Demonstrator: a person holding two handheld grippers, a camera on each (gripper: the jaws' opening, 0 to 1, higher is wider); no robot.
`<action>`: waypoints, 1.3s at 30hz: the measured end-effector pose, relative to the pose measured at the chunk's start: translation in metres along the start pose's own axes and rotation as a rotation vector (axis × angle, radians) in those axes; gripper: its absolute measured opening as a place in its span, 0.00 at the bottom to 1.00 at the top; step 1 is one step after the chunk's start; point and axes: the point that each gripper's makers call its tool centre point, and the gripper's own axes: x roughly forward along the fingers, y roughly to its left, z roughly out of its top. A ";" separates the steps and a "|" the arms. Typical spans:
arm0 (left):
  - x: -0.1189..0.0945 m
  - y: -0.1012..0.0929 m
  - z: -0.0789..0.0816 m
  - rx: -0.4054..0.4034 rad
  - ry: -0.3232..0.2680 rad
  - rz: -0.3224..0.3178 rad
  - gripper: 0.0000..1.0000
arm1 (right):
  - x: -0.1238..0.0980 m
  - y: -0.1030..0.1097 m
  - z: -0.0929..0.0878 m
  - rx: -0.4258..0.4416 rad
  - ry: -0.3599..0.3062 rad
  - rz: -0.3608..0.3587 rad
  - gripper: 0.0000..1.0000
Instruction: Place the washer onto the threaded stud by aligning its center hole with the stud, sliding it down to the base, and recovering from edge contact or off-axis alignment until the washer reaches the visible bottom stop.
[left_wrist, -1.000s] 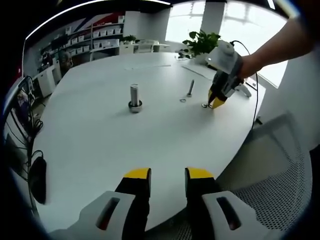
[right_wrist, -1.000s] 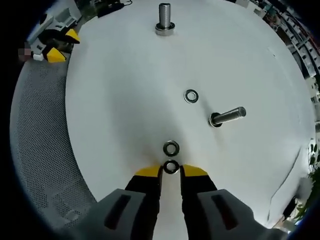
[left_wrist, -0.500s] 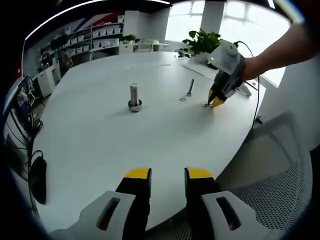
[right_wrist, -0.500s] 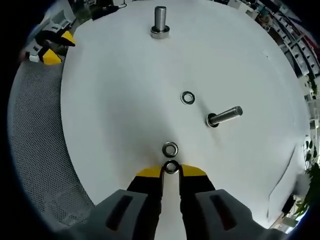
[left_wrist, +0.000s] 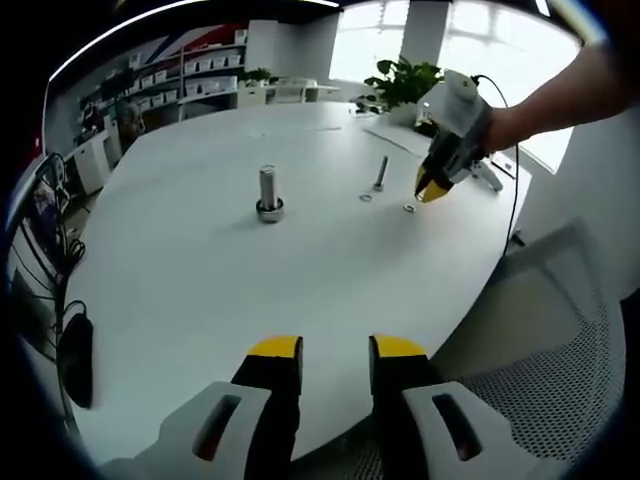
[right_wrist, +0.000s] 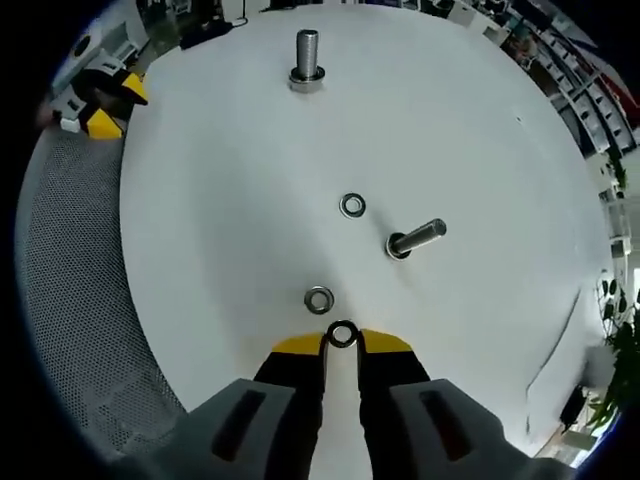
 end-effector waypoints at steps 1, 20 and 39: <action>0.000 0.000 0.000 0.001 0.000 0.002 0.25 | -0.003 -0.007 0.004 0.006 -0.016 -0.013 0.14; 0.000 0.001 0.001 -0.006 0.000 0.002 0.25 | -0.033 -0.039 0.059 -0.032 -0.154 -0.066 0.14; 0.001 0.000 0.000 -0.002 0.005 -0.005 0.25 | -0.019 -0.039 0.062 -0.044 -0.118 -0.041 0.14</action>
